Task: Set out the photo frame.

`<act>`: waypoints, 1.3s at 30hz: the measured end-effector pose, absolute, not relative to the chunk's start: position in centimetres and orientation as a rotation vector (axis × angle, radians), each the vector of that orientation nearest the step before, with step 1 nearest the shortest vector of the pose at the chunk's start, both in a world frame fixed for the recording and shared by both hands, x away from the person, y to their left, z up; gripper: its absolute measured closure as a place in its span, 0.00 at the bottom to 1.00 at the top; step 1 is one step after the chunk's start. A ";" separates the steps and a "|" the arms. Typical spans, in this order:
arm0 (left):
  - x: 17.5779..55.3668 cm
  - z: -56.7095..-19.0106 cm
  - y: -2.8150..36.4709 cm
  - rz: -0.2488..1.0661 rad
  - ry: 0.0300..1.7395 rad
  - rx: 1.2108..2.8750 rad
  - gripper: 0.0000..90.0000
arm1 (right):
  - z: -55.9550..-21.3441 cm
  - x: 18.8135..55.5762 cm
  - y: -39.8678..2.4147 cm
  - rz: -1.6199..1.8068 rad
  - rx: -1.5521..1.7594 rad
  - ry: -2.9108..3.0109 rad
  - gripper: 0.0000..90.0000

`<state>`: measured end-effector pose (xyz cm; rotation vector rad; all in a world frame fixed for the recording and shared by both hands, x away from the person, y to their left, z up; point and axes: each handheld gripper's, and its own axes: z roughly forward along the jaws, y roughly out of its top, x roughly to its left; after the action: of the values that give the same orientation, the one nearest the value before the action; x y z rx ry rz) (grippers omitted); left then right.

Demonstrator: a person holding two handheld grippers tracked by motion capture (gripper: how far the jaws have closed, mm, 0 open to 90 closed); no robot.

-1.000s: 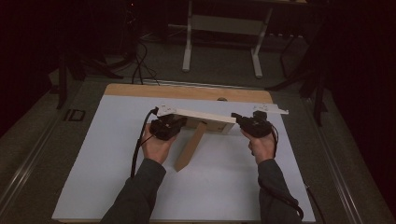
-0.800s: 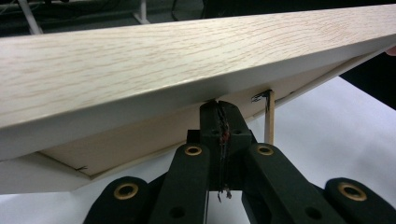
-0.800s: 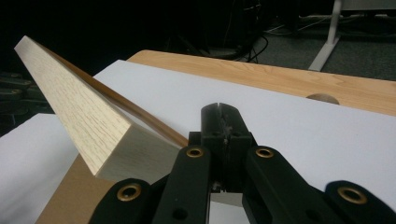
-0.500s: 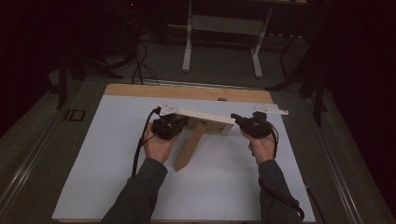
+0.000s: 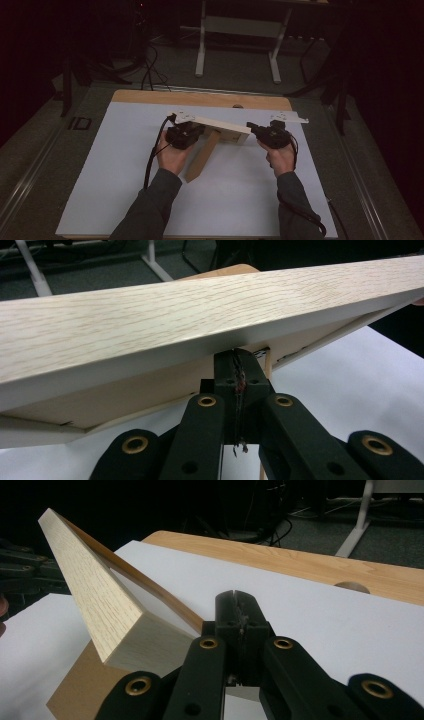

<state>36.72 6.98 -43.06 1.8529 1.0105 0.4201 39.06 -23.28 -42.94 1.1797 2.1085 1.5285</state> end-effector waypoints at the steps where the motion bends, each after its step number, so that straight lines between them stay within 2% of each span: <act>1: 36.7 -43.0 6.9 0.418 1.007 1.854 1.00 | -42.9 39.0 -23.3 1.530 1.178 2.107 1.00; 39: 36.7 -43.0 4.2 0.403 0.962 1.896 1.00 | -42.7 38.5 -23.1 1.544 1.144 2.125 1.00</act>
<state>36.66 4.17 -43.02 1.8958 0.9624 0.4026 38.47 -23.08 -42.69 1.1435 2.1249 1.5440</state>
